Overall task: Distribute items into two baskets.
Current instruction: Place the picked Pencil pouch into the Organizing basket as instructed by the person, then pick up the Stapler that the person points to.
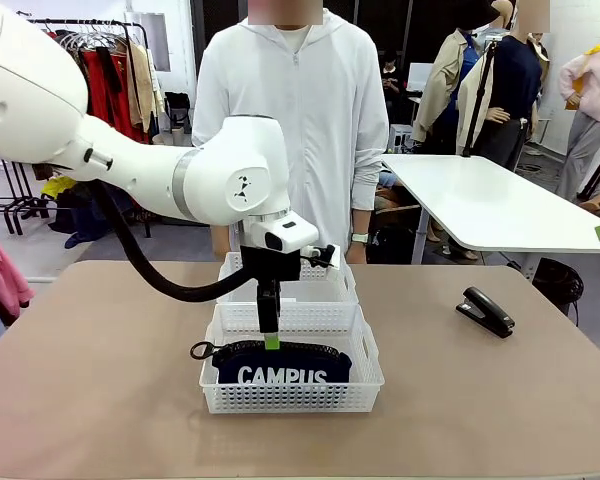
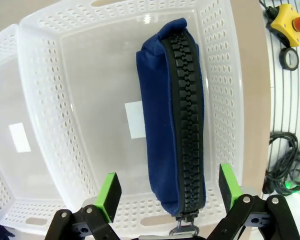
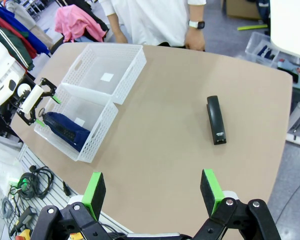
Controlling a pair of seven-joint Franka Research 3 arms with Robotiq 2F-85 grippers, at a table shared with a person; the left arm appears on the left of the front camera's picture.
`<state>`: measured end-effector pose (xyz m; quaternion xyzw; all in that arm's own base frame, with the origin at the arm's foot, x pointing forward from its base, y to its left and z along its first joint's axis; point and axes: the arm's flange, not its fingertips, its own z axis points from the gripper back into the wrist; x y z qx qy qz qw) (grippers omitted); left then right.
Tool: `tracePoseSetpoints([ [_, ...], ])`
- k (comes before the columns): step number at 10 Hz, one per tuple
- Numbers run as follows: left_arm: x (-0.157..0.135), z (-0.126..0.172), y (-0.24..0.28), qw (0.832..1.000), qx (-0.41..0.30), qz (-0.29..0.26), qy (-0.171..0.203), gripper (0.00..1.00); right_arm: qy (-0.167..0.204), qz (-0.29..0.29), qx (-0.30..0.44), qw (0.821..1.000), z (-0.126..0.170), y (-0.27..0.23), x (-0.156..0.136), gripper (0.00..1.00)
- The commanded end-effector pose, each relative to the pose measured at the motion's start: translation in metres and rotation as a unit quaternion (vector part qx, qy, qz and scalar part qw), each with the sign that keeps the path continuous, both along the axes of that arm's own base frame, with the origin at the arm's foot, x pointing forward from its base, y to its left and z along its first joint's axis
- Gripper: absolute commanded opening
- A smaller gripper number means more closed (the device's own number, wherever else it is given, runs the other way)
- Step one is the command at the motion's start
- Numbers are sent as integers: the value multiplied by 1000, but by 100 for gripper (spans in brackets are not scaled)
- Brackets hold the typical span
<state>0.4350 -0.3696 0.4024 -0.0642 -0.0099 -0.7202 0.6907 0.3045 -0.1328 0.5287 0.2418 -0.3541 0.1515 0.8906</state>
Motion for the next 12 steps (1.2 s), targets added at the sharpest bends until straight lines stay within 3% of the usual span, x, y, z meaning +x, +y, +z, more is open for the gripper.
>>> tracePoseSetpoints([
  [1, -3, 6, 7, 1000, 2, 17, -1, 100, -9, 5, 12, 1000, 2, 1, 1, 100],
  [12, 0, 0, 0, 1000, 0, 0, 0, 100, -9, 5, 12, 1000, 2, 1, 1, 100],
])
